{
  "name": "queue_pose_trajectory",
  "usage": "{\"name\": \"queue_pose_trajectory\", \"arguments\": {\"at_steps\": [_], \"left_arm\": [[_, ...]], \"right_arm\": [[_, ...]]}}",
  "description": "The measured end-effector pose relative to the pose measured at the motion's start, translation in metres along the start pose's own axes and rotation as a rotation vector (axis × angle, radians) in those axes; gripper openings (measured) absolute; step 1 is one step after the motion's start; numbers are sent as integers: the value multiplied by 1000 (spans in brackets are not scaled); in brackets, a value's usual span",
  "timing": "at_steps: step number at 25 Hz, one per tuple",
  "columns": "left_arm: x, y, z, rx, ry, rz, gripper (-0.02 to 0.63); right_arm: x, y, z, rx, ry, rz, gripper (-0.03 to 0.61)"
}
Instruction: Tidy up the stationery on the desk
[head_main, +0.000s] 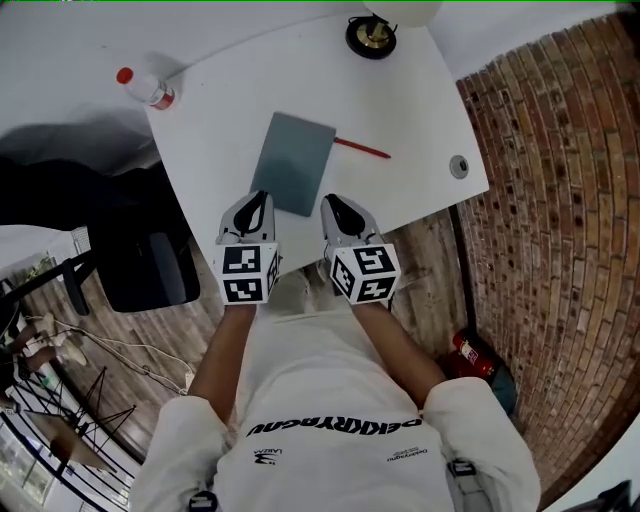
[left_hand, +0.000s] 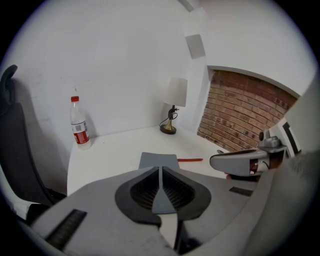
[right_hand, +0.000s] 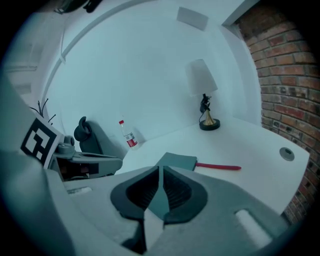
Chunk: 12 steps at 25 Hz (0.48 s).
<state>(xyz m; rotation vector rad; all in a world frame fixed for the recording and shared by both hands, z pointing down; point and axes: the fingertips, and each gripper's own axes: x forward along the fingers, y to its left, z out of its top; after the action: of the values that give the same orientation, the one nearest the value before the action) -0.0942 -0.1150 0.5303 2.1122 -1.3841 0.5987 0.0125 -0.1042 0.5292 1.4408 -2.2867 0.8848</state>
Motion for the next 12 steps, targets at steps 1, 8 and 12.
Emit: {"name": "queue_pose_trajectory", "arguments": {"at_steps": [1, 8, 12], "left_arm": [[6, 1, -2, -6, 12, 3, 25], [42, 21, -10, -24, 77, 30, 97], [64, 34, -14, -32, 111, 34, 115]], "right_arm": [[6, -3, -2, 4, 10, 0, 17], [44, -22, -19, 54, 75, -26, 72], [59, -35, -29, 85, 105, -52, 94]]}}
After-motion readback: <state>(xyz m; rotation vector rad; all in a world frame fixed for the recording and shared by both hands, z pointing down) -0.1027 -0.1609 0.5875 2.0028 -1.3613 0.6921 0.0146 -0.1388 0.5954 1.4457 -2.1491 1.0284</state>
